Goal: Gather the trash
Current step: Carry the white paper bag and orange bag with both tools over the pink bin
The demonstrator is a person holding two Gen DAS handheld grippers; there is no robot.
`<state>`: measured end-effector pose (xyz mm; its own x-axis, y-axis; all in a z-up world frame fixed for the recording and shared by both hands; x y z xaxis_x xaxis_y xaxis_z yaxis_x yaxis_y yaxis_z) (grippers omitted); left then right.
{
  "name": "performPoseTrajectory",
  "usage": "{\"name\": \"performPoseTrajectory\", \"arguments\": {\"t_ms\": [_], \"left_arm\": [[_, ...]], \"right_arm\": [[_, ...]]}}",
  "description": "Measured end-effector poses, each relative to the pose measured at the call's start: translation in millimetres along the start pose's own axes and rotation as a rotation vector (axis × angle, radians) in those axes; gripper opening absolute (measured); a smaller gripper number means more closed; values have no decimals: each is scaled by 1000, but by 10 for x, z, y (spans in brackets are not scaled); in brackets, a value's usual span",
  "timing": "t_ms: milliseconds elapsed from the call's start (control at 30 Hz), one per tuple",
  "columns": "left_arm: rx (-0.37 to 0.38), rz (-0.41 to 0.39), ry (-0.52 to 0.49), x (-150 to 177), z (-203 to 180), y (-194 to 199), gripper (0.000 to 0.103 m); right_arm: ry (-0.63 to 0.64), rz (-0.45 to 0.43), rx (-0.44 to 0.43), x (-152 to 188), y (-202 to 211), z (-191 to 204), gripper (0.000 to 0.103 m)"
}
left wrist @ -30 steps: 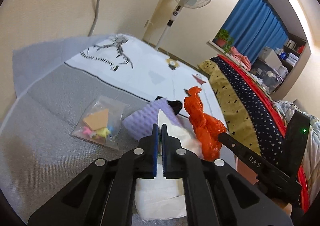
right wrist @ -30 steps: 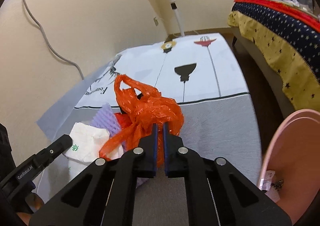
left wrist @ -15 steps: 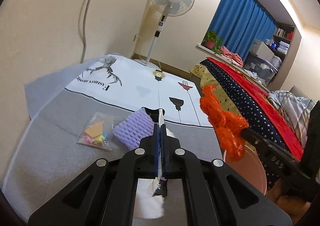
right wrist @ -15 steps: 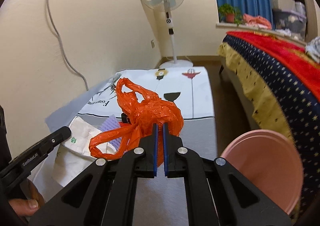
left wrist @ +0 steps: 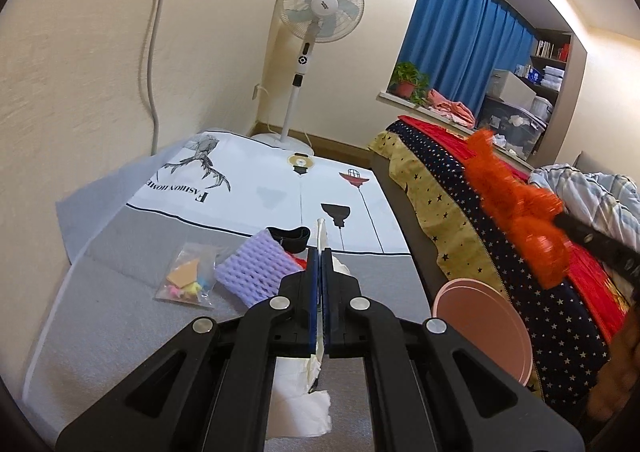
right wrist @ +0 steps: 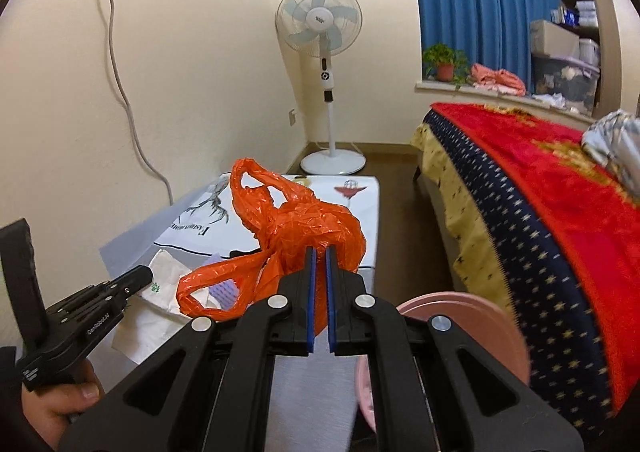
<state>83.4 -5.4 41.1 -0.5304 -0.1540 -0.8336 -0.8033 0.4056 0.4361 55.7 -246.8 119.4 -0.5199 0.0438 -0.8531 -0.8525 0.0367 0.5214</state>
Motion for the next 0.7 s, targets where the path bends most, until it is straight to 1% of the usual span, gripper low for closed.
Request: {"name": "performPoseTrajectory", "arguments": {"t_ms": [200,400,700], "left_arm": [[3,2,-12,21,-60,4,1],[5,7,-28,43,-147,-30,1],[21,21,-59,90,-276,-101,1]], "right_arm": [[1,-35,56,42,114,-184,5],[-49,0,90,237,-1,-348,5],[-86,0,130,302,-45,-519,5]]}}
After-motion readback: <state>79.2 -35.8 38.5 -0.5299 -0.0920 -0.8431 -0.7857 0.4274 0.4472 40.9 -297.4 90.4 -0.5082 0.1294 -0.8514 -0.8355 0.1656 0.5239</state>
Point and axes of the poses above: each gripper's, at about its wrist camera, not at the fingertips, and y roughly against the way its jaws point, z to its left, x to its underside, the point moved 1 cm from there along -y, roughly the way its jaws point, and after that the axes turned 8 degrees about x, right-handed, at the moved point
